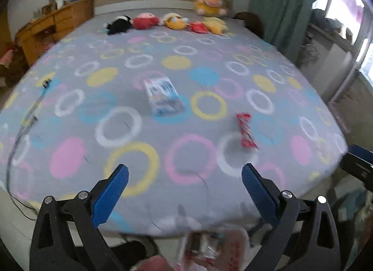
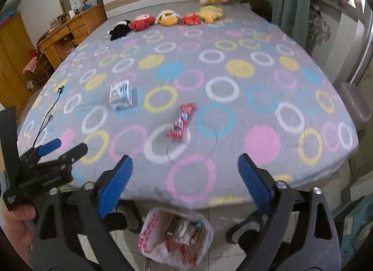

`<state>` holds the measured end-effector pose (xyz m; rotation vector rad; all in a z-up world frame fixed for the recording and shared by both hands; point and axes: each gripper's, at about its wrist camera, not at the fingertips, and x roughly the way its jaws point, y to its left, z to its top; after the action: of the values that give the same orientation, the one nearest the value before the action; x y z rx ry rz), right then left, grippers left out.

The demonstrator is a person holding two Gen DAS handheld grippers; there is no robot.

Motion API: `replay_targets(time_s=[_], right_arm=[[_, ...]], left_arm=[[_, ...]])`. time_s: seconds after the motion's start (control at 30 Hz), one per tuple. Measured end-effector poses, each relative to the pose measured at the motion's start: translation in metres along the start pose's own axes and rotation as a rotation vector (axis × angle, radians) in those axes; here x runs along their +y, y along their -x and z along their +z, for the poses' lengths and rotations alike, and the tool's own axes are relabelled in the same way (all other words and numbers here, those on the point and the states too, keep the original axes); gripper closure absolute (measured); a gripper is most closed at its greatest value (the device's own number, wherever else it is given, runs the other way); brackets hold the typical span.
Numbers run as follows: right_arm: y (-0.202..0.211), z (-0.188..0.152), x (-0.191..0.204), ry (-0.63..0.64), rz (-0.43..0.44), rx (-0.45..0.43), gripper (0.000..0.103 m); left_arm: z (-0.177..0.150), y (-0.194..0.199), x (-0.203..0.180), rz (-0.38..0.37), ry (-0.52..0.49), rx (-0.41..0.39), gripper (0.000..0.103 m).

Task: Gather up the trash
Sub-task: 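Move both tools back over the bed toward the milk carton and wrapper, then grasp the white milk carton with the left tool while the right tool grasps the red lollipop wrapper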

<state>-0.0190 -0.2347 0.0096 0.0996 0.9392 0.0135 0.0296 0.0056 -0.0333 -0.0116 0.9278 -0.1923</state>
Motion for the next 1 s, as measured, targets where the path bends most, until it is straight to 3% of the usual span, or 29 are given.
replay_targets(time_s=[0.27, 0.43, 1.0], right_arm=[[-0.035, 0.045, 0.017, 0.010, -0.052, 0.054, 0.007], [-0.065, 0.065, 0.017, -0.021, -0.072, 0.095, 0.007], [-0.149, 0.089, 0.027, -0.031, -0.129, 0.182, 0.007]], left_arm=[[0.067, -0.040, 0.012, 0.082, 0.004, 0.018, 0.008], [0.091, -0.069, 0.020, 0.110, 0.017, 0.045, 0.008], [0.120, -0.164, 0.038, 0.173, 0.050, 0.133, 0.008]])
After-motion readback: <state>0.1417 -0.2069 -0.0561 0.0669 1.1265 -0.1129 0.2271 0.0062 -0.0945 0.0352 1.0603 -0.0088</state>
